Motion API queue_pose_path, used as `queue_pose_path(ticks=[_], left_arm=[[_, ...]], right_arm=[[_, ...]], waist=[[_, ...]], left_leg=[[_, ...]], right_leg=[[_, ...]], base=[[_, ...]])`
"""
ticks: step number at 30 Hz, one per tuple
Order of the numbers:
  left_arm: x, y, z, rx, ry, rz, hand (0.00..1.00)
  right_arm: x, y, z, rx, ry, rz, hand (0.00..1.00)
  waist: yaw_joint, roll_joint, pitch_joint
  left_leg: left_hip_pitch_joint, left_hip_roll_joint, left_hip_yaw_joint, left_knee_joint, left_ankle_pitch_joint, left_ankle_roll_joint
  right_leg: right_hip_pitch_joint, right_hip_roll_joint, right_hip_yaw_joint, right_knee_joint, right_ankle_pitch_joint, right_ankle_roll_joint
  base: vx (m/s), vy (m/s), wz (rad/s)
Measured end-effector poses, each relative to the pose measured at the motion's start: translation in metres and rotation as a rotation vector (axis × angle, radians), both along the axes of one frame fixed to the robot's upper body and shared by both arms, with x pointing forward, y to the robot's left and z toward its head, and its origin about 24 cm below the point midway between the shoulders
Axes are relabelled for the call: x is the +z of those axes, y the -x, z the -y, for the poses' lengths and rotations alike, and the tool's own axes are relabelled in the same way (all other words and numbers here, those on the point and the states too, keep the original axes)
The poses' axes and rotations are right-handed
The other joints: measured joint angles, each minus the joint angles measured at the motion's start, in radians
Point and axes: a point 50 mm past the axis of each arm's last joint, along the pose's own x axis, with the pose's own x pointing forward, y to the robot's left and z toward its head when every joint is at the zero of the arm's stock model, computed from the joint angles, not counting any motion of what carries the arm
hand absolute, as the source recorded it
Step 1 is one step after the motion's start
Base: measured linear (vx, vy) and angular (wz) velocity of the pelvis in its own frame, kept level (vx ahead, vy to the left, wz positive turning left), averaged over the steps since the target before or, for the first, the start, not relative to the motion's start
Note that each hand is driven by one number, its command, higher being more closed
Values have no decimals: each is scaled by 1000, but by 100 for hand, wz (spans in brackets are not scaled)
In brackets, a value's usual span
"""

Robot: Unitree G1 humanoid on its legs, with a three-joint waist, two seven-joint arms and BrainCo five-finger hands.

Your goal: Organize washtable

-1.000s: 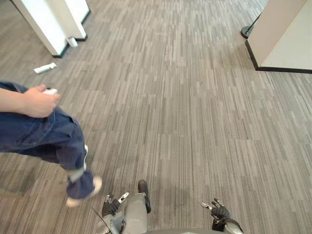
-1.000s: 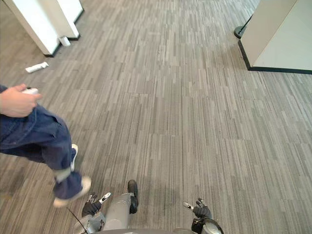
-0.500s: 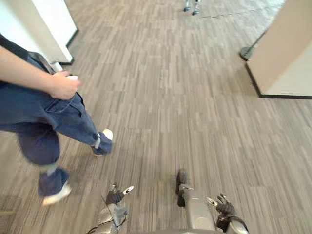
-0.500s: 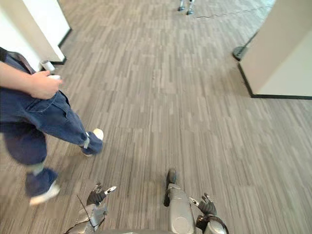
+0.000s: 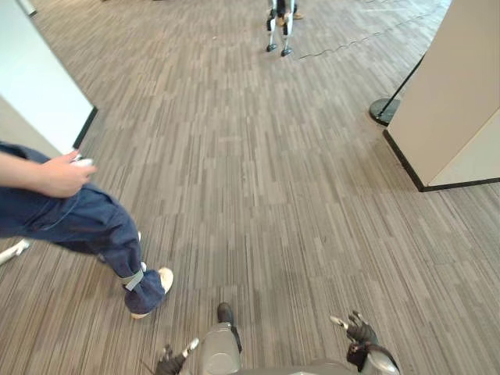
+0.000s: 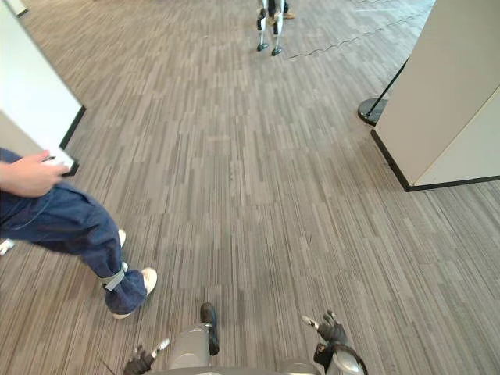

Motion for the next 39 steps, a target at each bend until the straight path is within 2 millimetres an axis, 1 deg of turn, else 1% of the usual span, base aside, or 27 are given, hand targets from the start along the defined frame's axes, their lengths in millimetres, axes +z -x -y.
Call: queue_pose_path(ticks=[1,2,3,4,5,6,7,8,9,10,12,13,15,16,21,27,29,30,31,32,33,34,35,36,37,38,39], left_arm=[[1,-8,-6,-21,-12,6,0],[2,-13,-7,-33,-18,15,0],[4,-24,-7,-70,-23,36,0],[5,-30,-6,-89,-25,50,0],[7,-42,-3,-119,-30,81,0],[10,-51,-3,-151,-38,105,0],[12,-55,-4,-176,-49,117,0],[15,-61,-8,-201,-72,134,0],[11,-66,7,-197,-34,136,0],[10,-63,12,-192,-18,131,0],[4,-51,25,-172,20,104,0],[3,-48,27,-169,27,95,0],[2,-45,28,-158,34,85,0],[-1,-45,20,-161,21,49,0],[-1,-45,21,-161,22,49,0],[-1,-46,24,-176,27,57,0],[1,-50,27,-209,25,73,0],[4,-58,29,-255,13,100,0],[5,-61,30,-278,9,113,0],[7,-66,31,-296,6,127,0],[9,-72,35,-325,5,150,0],[12,-77,38,-366,0,173,0],[13,-79,39,-401,-2,182,0],[13,-79,39,-409,-2,182,0],[14,-83,41,-432,-2,189,0],[13,-80,41,-441,-2,179,0],[13,-80,41,-441,-1,176,0]], right_arm=[[0,-1,-2,-10,-8,4,0],[0,-3,-2,-8,-7,9,0],[2,-6,-1,4,0,17,0],[2,-7,0,10,5,20,0],[3,-8,1,11,10,29,0],[3,-9,1,12,11,33,0],[3,-7,0,17,11,27,0],[0,1,-2,13,3,-2,0],[-1,3,7,8,21,-20,0],[-1,6,12,8,34,-32,0],[-1,8,20,14,58,-43,0],[-1,8,20,15,60,-44,0],[-3,14,19,18,57,-68,0],[-10,40,15,27,44,-153,0],[-10,40,15,27,45,-153,0],[-10,41,17,-24,28,-145,0],[-10,39,18,-49,19,-137,0],[-9,34,19,-81,8,-119,0],[-8,31,19,-87,5,-108,0],[-8,29,19,-95,3,-101,0],[-6,22,20,-111,0,-75,0],[-3,16,20,-132,-6,-44,0],[-3,14,19,-146,-12,-30,0],[-3,13,19,-147,-14,-26,0],[0,9,20,-161,-15,-2,0],[2,5,25,-161,1,22,0],[3,4,26,-158,6,24,0]], waist=[[-8,-5,11],[-14,-4,13],[-24,12,15],[-26,23,14],[-33,41,10],[-47,39,3],[-53,24,-5],[-53,-25,-21],[-47,10,-16],[-46,29,-22],[-46,72,-30],[-47,77,-30],[-49,72,-28],[-24,40,-56],[-24,40,-56],[-28,47,-66],[-27,49,-68],[-26,49,-68],[-27,49,-68],[-28,50,-67],[-30,52,-65],[-30,51,-60],[-28,46,-55],[-25,47,-53],[-34,52,-34],[-53,71,-12],[-54,75,-11]], left_leg=[[60,-20,17,-37,-16,16],[95,-23,17,-60,-19,19],[176,-17,14,-128,-16,17],[214,-8,15,-157,-14,13],[263,10,15,-205,-10,8],[283,6,11,-234,-9,5],[287,-13,6,-244,-9,5],[297,-69,-17,-259,-20,-11],[319,-55,-31,-265,-32,-26],[318,-47,-32,-265,-31,-28],[328,-23,-29,-281,-32,-29],[331,-18,-30,-286,-32,-29],[352,-8,-36,-294,-32,-29],[348,-61,-70,-323,-70,-27],[351,-63,-70,-334,-70,-26],[329,-69,-69,-356,-66,-22],[322,-71,-71,-360,-66,-23],[309,-85,-77,-359,-67,-22],[300,-88,-78,-352,-70,-19],[288,-91,-79,-342,-76,-9],[269,-93,-88,-317,-89,10],[262,-100,-98,-288,-117,26],[271,-111,-107,-262,-150,38],[283,-116,-117,-260,-166,49],[319,-121,-128,-267,-179,69],[339,-104,-138,-264,-195,84],[343,-96,-137,-262,-201,81]], right_leg=[[-83,-45,-14,175,49,-1],[-105,-51,-32,203,31,-28],[-125,-42,-94,161,-14,-61],[-133,-30,-126,108,-28,-75],[-147,12,-167,-56,-32,-82],[-148,57,-160,-285,7,-78],[-153,70,-134,-404,81,-88],[-194,54,-72,-487,300,-114],[-192,67,-78,-437,268,-118],[-186,75,-79,-449,268,-118],[-132,101,-85,-554,268,-118],[-121,109,-85,-576,270,-120],[-80,123,-92,-621,273,-121],[-6,91,-89,-823,403,-72],[-7,91,-91,-819,404,-74],[-37,71,-115,-819,394,-59],[-40,64,-128,-818,388,-52],[-49,49,-144,-807,376,-37],[-61,43,-147,-785,364,-33],[-80,34,-152,-753,345,-28],[-109,18,-159,-691,310,-21],[-137,-8,-165,-590,252,-8],[-163,-31,-165,-474,196,-6],[-181,-48,-167,-409,181,-10],[-265,-93,-175,-185,185,-27],[-337,-75,-165,-112,127,-44],[-352,-64,-163,-121,118,-50]], base=[[624,307,2],[498,166,17],[371,102,17],[445,105,16],[381,55,26],[370,32,38],[374,-12,60],[417,-41,46],[460,-42,32],[351,-18,3],[312,-1,-10],[283,-5,-8],[150,15,1],[56,9,3],[0,0,0],[19,12,5],[53,33,20],[37,48,23],[36,56,26],[16,72,24],[32,100,36],[50,127,39],[65,111,28],[107,125,18],[115,113,21],[145,101,18],[207,77,7]])
